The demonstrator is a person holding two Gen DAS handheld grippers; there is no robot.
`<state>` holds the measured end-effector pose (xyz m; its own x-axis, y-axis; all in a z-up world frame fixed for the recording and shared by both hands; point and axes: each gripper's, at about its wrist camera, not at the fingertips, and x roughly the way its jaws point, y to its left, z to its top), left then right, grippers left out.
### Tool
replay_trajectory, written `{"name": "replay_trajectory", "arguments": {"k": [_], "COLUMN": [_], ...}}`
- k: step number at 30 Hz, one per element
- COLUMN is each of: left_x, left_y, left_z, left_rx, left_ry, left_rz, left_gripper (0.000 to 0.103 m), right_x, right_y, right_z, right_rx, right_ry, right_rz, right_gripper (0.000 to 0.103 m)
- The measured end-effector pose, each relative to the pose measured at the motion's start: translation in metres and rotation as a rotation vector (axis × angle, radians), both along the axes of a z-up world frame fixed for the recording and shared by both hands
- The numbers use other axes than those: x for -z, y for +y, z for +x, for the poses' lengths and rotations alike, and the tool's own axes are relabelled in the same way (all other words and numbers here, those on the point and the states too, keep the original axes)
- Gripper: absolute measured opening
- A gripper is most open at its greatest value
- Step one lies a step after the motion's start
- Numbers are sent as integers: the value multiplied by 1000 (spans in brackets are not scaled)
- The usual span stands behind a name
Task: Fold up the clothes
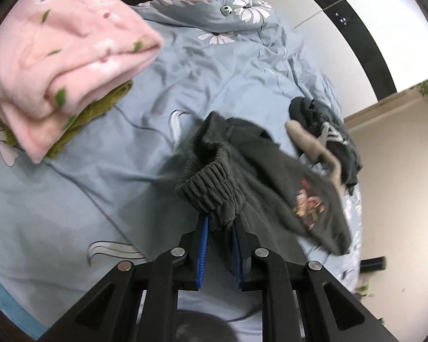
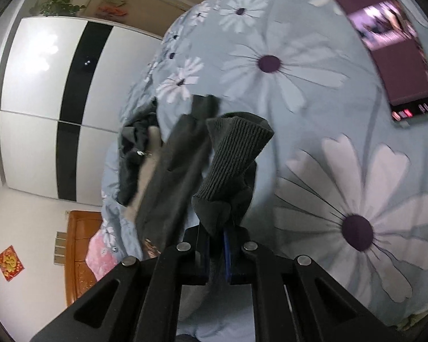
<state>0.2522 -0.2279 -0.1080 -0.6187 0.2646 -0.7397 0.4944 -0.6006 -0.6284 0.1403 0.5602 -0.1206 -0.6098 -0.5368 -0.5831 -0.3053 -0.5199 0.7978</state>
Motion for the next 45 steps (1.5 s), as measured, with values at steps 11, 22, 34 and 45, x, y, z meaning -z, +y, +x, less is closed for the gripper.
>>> {"name": "replay_trajectory", "arguments": {"k": [11, 22, 34, 45], "left_x": [4, 61, 28, 91], "left_y": [-35, -60, -35, -36], "left_z": [-87, -190, -175, -92], "left_rx": [-116, -199, -65, -179], "left_ry": [-21, -117, 106, -35], "left_rz": [241, 299, 120, 67], "left_gripper": [17, 18, 68, 73], "right_x": [-25, 23, -11, 73], "right_y": [-31, -73, -62, -35], "right_z": [-144, -273, -254, -200], "right_rx": [-66, -65, -125, -46], "right_ry": [-83, -266, 39, -11], "right_rz": [77, 125, 124, -7], "right_gripper": [7, 11, 56, 70]}}
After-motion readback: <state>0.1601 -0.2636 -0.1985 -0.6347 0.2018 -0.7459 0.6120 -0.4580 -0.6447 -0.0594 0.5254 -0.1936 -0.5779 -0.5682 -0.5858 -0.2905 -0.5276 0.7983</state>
